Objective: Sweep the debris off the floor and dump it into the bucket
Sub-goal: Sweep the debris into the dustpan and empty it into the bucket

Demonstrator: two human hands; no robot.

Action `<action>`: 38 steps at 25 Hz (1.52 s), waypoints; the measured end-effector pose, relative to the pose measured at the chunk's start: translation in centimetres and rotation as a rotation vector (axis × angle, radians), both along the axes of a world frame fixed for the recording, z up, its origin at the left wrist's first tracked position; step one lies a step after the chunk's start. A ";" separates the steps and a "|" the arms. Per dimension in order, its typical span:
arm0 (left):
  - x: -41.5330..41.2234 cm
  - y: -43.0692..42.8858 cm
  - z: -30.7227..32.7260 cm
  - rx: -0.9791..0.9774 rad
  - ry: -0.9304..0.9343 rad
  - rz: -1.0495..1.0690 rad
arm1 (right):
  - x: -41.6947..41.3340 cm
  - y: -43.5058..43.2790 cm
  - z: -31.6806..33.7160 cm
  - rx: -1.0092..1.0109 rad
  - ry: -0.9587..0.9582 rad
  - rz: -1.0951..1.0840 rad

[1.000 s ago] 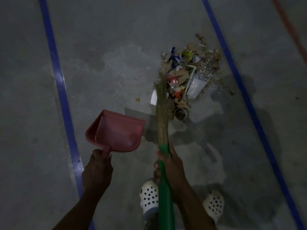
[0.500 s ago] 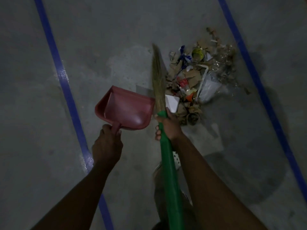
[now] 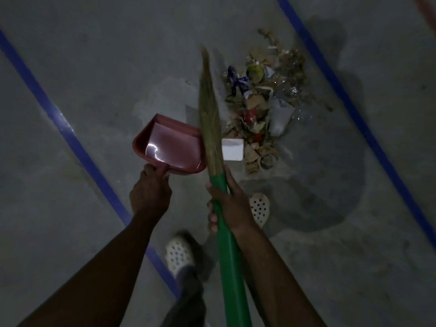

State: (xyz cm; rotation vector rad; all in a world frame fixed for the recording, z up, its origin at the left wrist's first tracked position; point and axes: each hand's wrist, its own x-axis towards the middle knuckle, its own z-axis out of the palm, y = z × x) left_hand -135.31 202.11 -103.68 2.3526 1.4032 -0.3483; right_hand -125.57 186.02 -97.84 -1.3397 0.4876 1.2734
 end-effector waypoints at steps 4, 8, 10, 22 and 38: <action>-0.6 4.7 -1.1 0.016 -0.058 -0.075 | 4.2 7.4 -6.2 -0.115 -0.061 0.023; -2.3 9.9 -1.3 -0.042 -0.025 -0.241 | 2.0 8.6 -6.5 -0.249 -0.011 -0.090; -3.2 13.0 -0.5 -0.060 -0.014 -0.291 | -2.2 9.3 -4.1 -0.277 -0.038 -0.192; -1.9 25.2 -2.5 0.015 -0.070 -0.422 | 1.6 23.4 -7.5 -0.156 -0.065 -0.299; -17.3 23.1 2.6 -0.069 -0.020 -0.418 | -21.6 11.1 -4.0 -0.493 0.014 -0.203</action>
